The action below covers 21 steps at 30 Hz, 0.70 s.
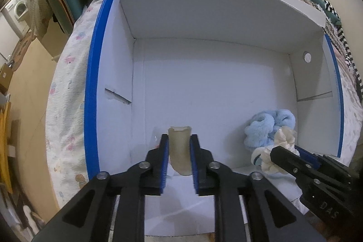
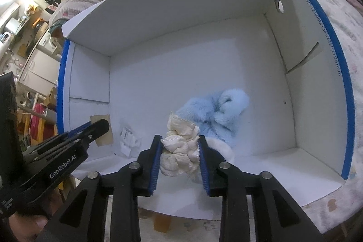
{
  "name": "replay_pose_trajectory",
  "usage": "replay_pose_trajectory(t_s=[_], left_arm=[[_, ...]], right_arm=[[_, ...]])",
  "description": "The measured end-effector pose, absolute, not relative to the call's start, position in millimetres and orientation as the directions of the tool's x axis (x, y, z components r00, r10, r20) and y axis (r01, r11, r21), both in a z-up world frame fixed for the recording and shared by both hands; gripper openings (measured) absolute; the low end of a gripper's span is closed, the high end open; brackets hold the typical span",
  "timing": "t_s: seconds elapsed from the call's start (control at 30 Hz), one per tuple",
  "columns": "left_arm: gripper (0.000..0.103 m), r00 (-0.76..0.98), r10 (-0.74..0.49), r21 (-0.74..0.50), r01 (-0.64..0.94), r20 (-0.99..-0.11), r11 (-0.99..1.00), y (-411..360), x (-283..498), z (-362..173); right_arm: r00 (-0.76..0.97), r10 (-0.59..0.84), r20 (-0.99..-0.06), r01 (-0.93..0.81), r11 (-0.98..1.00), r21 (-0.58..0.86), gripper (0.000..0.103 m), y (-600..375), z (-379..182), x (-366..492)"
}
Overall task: Organize soft objects
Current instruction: 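Open both tools to release the scrunchie and beige piece in the box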
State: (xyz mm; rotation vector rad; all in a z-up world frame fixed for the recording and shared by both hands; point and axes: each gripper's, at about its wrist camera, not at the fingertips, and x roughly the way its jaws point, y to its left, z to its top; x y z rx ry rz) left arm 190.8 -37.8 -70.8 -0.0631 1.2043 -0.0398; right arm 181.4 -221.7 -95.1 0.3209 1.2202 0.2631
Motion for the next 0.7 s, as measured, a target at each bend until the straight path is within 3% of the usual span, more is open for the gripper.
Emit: replay_pose_trajectory(t_s=[0.03, 0.07, 0.1, 0.2, 0.27, 0.43, 0.7], left_arm=[[0.023, 0.358, -0.064, -0.070, -0.005, -0.931, 0.998, -38, 191, -70], [0.023, 0.359, -0.063, -0.070, -0.009, -0.931, 0.997, -39, 191, -69], [0.023, 0.358, -0.064, -0.072, -0.010, -0.931, 0.997, -39, 191, -68], [0.038, 0.380, -0.055, -0.063, -0.009, -0.923, 0.998, -38, 188, -63], [0.058, 0.388, -0.050, -0.059, -0.011, -0.920, 0.998, -37, 186, -59], [0.060, 0.405, -0.054, -0.068, -0.021, -0.913, 0.997, -35, 180, -53], [0.060, 0.419, -0.038, -0.044, -0.006, -0.907, 0.999, -36, 169, -43]], right_arm=[[0.324, 0.367, -0.872, -0.022, 0.924, 0.381, 0.042, -223, -95, 181], [0.325, 0.370, -0.870, -0.015, 0.922, 0.386, 0.058, -223, -94, 181], [0.331, 0.375, -0.866, -0.008, 0.919, 0.395, 0.063, -227, -94, 179], [0.345, 0.387, -0.855, 0.017, 0.908, 0.418, 0.067, -235, -93, 174], [0.357, 0.388, -0.850, 0.026, 0.905, 0.424, 0.068, -240, -92, 171], [0.387, 0.383, -0.839, 0.032, 0.904, 0.427, 0.081, -247, -84, 163], [0.383, 0.372, -0.845, 0.052, 0.905, 0.422, 0.082, -247, -83, 153]])
